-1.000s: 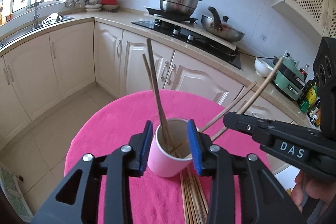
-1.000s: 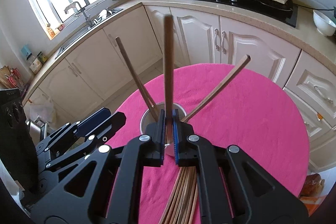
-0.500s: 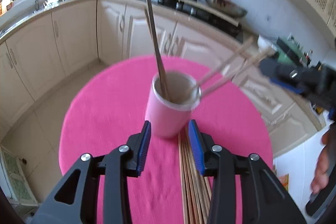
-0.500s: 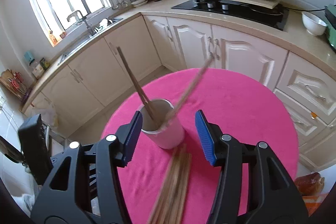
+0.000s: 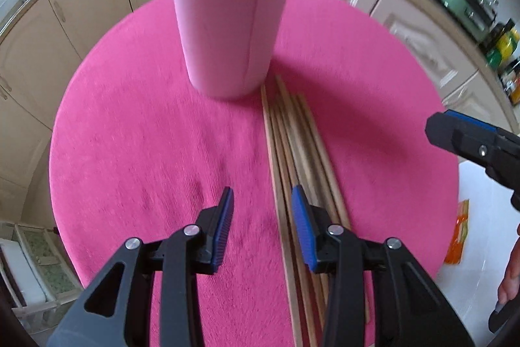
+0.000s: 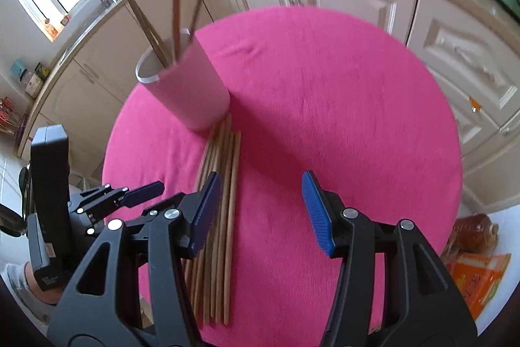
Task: Organize utensils
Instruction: 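Lower both grippers back toward the chopstick pile beside the cup, then grasp a chopstick with the left gripper while the right gripper grasps another, then lift both chopsticks upright and lower them into the pink cup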
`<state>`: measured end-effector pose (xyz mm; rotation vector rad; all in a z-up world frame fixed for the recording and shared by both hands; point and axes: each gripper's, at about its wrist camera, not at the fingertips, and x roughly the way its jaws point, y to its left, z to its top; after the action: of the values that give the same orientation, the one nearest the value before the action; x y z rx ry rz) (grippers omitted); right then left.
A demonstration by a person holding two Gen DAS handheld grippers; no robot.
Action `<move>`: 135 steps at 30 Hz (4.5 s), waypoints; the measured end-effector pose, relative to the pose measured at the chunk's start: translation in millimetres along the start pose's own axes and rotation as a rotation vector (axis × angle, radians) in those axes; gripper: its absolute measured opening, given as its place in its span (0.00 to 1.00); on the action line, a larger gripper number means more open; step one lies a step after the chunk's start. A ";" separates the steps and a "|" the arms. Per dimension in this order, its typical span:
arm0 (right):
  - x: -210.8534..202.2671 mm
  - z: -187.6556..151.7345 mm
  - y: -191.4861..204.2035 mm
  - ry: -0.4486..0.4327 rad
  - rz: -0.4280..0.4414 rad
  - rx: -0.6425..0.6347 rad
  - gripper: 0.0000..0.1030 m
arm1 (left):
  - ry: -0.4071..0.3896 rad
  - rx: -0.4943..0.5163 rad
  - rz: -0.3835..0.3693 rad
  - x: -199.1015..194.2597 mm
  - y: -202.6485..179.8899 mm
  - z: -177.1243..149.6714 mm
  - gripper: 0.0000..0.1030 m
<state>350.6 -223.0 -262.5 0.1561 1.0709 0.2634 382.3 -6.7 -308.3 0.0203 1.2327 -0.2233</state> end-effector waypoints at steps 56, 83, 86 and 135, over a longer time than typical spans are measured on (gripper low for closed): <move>99.6 14.7 37.9 0.352 -0.038 -0.034 0.05 | 0.285 -0.025 0.050 39.9 6.7 30.5 0.07; -15.6 36.8 28.2 0.075 0.239 0.003 0.05 | -0.254 -0.012 -0.181 -100.0 3.9 11.8 0.06; -35.5 46.7 34.1 0.022 0.253 -0.022 0.05 | -0.326 -0.032 -0.190 -119.1 9.7 21.6 0.06; -31.1 152.9 95.8 -0.423 0.089 -0.069 0.05 | -0.655 -0.147 -0.111 -107.9 60.9 142.1 0.06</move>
<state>458.2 -140.0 -139.8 0.1882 0.6356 0.3297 492.0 50.6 -166.1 -0.2327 0.5944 -0.2122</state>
